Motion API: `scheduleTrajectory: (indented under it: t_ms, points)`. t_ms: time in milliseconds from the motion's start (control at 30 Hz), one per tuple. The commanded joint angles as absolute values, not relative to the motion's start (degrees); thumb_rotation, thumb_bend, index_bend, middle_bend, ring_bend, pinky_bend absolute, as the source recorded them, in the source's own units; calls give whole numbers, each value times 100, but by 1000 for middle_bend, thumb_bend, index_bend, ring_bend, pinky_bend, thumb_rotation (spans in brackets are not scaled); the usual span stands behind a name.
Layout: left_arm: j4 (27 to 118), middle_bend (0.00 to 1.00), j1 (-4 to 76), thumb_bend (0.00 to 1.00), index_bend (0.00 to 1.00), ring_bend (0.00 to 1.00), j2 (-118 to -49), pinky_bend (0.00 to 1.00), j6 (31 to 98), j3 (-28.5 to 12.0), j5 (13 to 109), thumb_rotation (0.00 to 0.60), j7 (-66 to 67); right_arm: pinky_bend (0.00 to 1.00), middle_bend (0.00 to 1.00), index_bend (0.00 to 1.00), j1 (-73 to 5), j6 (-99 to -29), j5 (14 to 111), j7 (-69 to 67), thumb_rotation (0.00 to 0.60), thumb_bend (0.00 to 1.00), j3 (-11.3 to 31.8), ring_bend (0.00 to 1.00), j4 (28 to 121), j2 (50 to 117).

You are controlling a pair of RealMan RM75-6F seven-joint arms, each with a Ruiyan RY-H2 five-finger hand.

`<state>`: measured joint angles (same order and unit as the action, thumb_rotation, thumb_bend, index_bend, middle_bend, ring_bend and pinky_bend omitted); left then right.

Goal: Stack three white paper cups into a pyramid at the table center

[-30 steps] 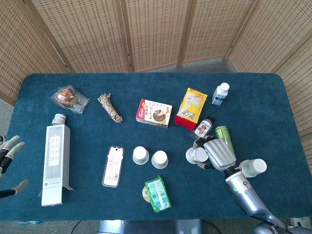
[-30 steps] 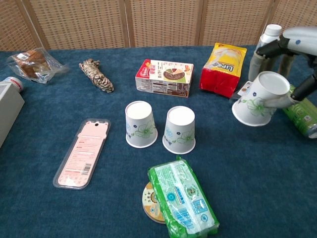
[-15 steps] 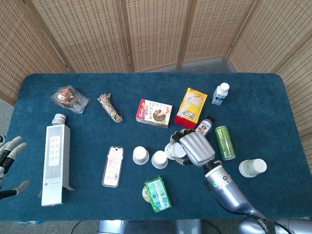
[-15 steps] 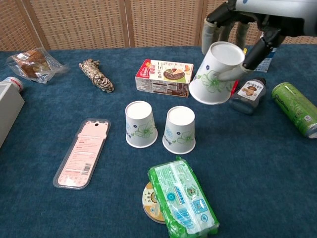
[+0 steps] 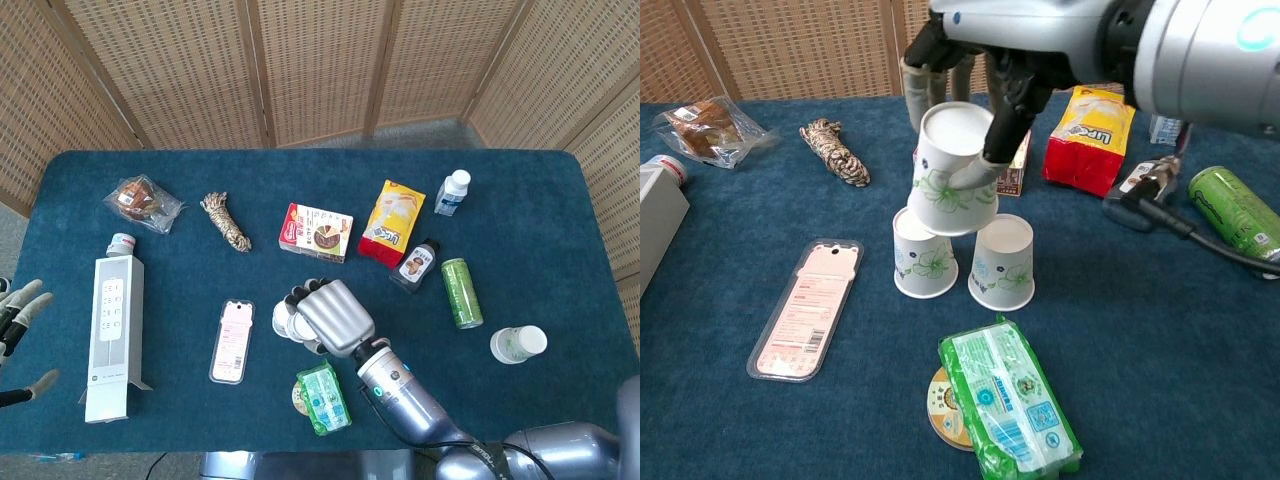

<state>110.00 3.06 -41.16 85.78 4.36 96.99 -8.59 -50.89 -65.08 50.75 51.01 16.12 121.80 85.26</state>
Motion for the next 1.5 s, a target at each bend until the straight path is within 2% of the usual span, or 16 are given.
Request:
scheduleTrajectory:
  t_ms: [33,333,800,1500]
  points:
    - [10987,0,315,284,0,0,-4106,0,8562,438,9700,600,-894,490,459,456,-5318,-6630,4860,5293,600,264,1625,365,12071,8771]
    - [10979,0,345,284,0,0,-4112,0,8484,434,9667,600,-886,491,459,457,-5752,-6771,4400,5530,600,265,1672,365,11714,9042]
    - [11007,0,373,284,0,0,-4106,0,8417,421,9615,600,-877,491,459,457,-5753,-6825,4310,5196,600,260,1442,366,11595,8717]
    - [11010,0,387,283,0,0,-4102,0,8372,434,9628,600,-870,491,459,457,-5857,-6922,4094,4971,600,262,1294,365,11480,8788]
